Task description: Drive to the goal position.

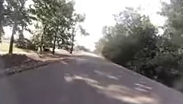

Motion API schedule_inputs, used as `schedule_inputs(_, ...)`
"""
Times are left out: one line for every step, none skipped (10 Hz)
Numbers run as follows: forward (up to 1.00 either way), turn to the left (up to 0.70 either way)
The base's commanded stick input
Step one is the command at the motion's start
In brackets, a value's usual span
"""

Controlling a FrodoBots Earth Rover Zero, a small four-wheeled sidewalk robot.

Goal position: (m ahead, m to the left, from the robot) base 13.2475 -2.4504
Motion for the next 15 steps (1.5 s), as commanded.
schedule_inputs(0.70,0.35)
schedule_inputs(0.70,0.25)
schedule_inputs(0.70,0.00)
schedule_inputs(0.70,0.00)
schedule_inputs(0.70,0.00)
schedule_inputs(0.70,0.00)
schedule_inputs(0.70,0.00)
schedule_inputs(0.70,0.00)
schedule_inputs(0.70,0.00)
schedule_inputs(0.70,0.00)
schedule_inputs(0.70,0.00)
schedule_inputs(0.70,0.00)
schedule_inputs(0.70,0.00)
schedule_inputs(0.70,0.00)
schedule_inputs(0.70,0.00)
